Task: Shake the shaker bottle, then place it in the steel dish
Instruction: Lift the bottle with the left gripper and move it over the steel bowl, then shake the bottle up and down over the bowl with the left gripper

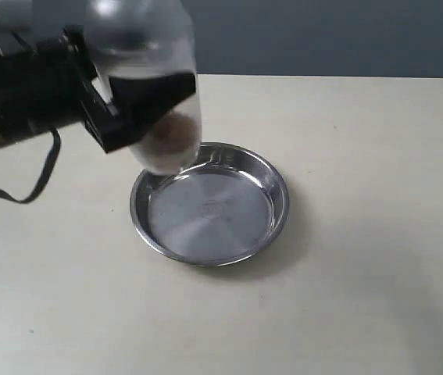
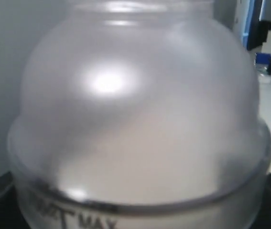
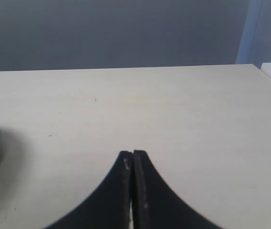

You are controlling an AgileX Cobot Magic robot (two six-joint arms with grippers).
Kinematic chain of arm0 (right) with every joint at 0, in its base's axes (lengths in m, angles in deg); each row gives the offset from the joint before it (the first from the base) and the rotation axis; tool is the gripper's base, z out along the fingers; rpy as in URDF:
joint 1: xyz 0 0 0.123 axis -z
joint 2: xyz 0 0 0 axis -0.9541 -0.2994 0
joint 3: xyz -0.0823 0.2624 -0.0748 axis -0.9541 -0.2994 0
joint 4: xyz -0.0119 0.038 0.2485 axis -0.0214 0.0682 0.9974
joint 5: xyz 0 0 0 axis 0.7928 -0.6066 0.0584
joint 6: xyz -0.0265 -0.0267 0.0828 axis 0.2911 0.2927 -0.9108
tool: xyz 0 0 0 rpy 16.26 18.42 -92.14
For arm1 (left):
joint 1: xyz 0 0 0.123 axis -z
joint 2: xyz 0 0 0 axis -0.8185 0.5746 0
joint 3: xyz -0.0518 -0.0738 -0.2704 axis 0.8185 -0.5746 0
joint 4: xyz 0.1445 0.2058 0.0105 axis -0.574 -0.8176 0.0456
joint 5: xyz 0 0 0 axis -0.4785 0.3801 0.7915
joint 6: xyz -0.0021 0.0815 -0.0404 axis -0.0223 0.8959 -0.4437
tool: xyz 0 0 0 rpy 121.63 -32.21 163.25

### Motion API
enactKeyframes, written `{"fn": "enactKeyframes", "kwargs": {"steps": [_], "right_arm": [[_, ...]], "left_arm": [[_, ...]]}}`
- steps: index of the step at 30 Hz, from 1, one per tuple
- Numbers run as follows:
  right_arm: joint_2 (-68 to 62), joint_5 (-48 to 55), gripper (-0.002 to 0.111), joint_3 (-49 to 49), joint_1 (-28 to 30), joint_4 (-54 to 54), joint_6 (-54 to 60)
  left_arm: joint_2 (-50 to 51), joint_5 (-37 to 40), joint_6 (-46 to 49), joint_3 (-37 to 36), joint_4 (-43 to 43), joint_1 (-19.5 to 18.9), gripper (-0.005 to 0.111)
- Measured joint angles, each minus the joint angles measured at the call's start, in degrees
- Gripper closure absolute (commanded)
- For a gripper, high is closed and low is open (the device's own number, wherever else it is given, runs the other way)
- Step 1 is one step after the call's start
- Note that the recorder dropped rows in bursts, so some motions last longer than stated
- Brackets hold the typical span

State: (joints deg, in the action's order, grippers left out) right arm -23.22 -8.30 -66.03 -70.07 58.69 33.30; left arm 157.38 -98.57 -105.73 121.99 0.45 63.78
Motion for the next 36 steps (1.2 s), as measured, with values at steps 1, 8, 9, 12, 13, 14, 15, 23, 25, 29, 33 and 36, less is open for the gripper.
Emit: {"fn": "enactKeyframes", "kwargs": {"steps": [1, 8, 9, 12, 13, 14, 15, 23, 25, 29, 33, 36], "right_arm": [[0.0, 0.0, 0.109, 0.0, 0.0, 0.0, 0.0], [0.0, 0.0, 0.109, 0.0, 0.0, 0.0, 0.0], [0.0, 0.0, 0.109, 0.0, 0.0, 0.0, 0.0], [0.0, 0.0, 0.109, 0.0, 0.0, 0.0, 0.0], [0.0, 0.0, 0.109, 0.0, 0.0, 0.0, 0.0], [0.0, 0.0, 0.109, 0.0, 0.0, 0.0, 0.0], [0.0, 0.0, 0.109, 0.0, 0.0, 0.0, 0.0], [0.0, 0.0, 0.109, 0.0, 0.0, 0.0, 0.1], [0.0, 0.0, 0.109, 0.0, 0.0, 0.0, 0.1], [0.0, 0.0, 0.109, 0.0, 0.0, 0.0, 0.1], [0.0, 0.0, 0.109, 0.0, 0.0, 0.0, 0.1], [0.0, 0.0, 0.109, 0.0, 0.0, 0.0, 0.1]], "left_arm": [[-1.45, 1.19, 0.31, 0.57, 0.99, 0.29, 0.106], [4.67, 11.47, 1.24, -4.86, 0.72, 3.31, 0.106], [4.44, 11.58, 2.16, -4.99, 0.99, 3.42, 0.106], [-0.14, 9.06, 3.82, -2.5, 5.08, 3.42, 0.106], [-1.68, 8.49, 4.1, -1.54, 6.49, 3.55, 0.106], [-2.18, 8.37, 4.37, -1.18, 7.54, 4.06, 0.106], [-1.79, 8.64, 5.04, -1.29, 8.62, 4.63, 0.106], [1.34, 5.65, 6.99, -0.32, 9.72, 6.9, 0.106], [-0.32, 9.36, 7.33, 1.4, 12.35, 9.14, 0.106], [7.76, 15.28, 8.96, -1.41, 10.26, 11.71, 0.106], [-3.04, 15.81, 11.33, 4.25, 15.16, 11.83, 0.106], [3.68, 14.86, 10.69, 0.64, 17.27, 11.94, 0.106]]}}
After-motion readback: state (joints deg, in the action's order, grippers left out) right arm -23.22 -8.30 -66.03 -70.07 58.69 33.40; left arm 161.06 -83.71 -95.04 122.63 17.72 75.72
